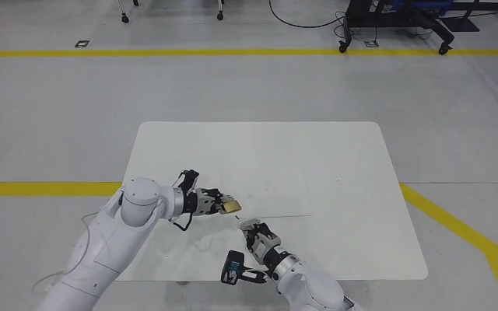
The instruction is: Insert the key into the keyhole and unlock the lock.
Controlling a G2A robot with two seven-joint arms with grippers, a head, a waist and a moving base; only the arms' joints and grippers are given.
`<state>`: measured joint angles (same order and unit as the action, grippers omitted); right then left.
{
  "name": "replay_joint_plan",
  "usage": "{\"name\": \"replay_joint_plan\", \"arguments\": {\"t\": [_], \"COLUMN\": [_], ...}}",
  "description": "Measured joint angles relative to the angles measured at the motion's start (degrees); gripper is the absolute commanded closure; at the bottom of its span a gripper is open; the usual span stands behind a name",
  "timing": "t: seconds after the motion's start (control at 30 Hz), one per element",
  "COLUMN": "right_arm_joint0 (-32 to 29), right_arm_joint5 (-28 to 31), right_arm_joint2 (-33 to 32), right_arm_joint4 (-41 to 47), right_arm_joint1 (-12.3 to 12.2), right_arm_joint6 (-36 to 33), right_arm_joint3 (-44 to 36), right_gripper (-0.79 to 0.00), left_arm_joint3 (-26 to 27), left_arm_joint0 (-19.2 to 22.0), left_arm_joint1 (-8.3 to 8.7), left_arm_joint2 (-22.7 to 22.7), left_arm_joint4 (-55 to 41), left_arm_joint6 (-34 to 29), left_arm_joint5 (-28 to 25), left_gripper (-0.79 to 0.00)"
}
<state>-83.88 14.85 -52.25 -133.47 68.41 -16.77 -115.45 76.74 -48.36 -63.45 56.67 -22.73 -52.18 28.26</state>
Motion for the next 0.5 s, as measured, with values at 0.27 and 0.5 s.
{"name": "replay_joint_plan", "arguments": {"t": [0.27,0.5], "right_arm_joint0": [-0.28,0.51], "right_arm_joint5": [-1.93,-1.19], "right_arm_joint2": [1.07,2.39], "right_arm_joint4": [-2.92,-4.26], "right_arm_joint1": [0.59,1.19], "right_arm_joint6": [-3.29,-4.50], "right_arm_joint3": [0.40,1.38], "right_gripper": [0.000,0.000], "left_arm_joint3": [2.96,2.95], "left_arm_joint0": [-1.75,-1.94], "left_arm_joint1": [0.30,0.42], "left_arm_joint2": [0.84,1.07], "left_arm_joint4": [-0.25,-0.81], "left_arm_joint6": [1.33,0.42], "left_arm_joint5": [1.74,2.42], "left_gripper": [0.000,0.000]}}
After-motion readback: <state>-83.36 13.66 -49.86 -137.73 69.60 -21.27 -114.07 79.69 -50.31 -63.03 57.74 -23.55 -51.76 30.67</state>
